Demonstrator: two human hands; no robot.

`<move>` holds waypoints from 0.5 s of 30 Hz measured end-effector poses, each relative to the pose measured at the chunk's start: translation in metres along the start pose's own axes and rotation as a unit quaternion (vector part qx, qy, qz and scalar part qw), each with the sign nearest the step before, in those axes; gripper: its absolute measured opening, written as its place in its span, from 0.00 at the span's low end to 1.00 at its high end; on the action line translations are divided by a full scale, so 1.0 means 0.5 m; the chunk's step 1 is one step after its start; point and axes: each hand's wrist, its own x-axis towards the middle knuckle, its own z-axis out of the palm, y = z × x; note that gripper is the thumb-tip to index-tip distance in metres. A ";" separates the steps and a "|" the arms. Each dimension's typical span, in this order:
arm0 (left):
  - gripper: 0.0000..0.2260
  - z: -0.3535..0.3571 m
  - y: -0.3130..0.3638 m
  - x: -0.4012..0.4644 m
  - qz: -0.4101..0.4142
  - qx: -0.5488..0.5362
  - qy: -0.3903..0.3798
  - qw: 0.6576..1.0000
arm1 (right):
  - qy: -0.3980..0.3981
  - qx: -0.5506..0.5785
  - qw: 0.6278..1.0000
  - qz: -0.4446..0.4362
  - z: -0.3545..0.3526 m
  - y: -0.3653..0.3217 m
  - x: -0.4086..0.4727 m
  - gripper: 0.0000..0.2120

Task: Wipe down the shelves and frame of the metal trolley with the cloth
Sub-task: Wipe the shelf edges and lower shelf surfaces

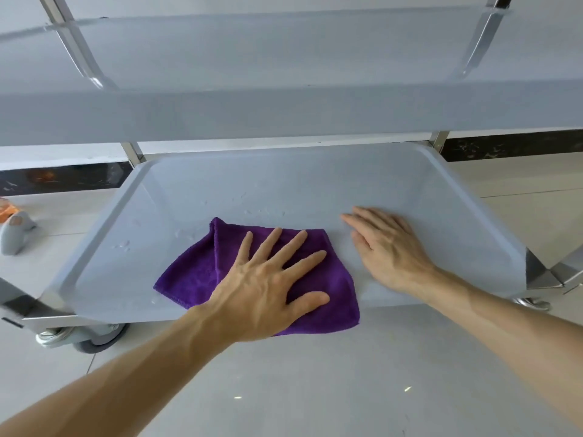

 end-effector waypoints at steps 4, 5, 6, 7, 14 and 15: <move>0.30 -0.008 -0.095 -0.084 0.100 0.072 -0.001 0.992 | -0.005 0.001 1.000 0.002 -0.001 0.000 0.000 0.20; 0.30 -0.009 -0.121 -0.101 0.103 0.085 -0.004 0.991 | -0.006 0.005 1.000 0.005 -0.001 -0.001 0.000 0.20; 0.30 -0.010 -0.145 -0.116 0.099 0.093 -0.006 0.991 | -0.009 0.007 1.000 0.008 -0.001 -0.001 0.000 0.21; 0.31 -0.011 -0.165 -0.129 0.089 0.098 -0.009 0.991 | -0.012 0.008 1.000 0.011 -0.001 -0.001 0.000 0.21; 0.37 -0.009 -0.135 -0.121 0.006 0.084 0.006 0.996 | -0.024 0.003 1.000 0.017 0.014 -0.005 0.006 0.21; 0.38 -0.007 -0.112 -0.108 0.001 0.085 0.013 0.996 | -0.026 0.001 0.999 0.018 0.015 -0.004 0.006 0.21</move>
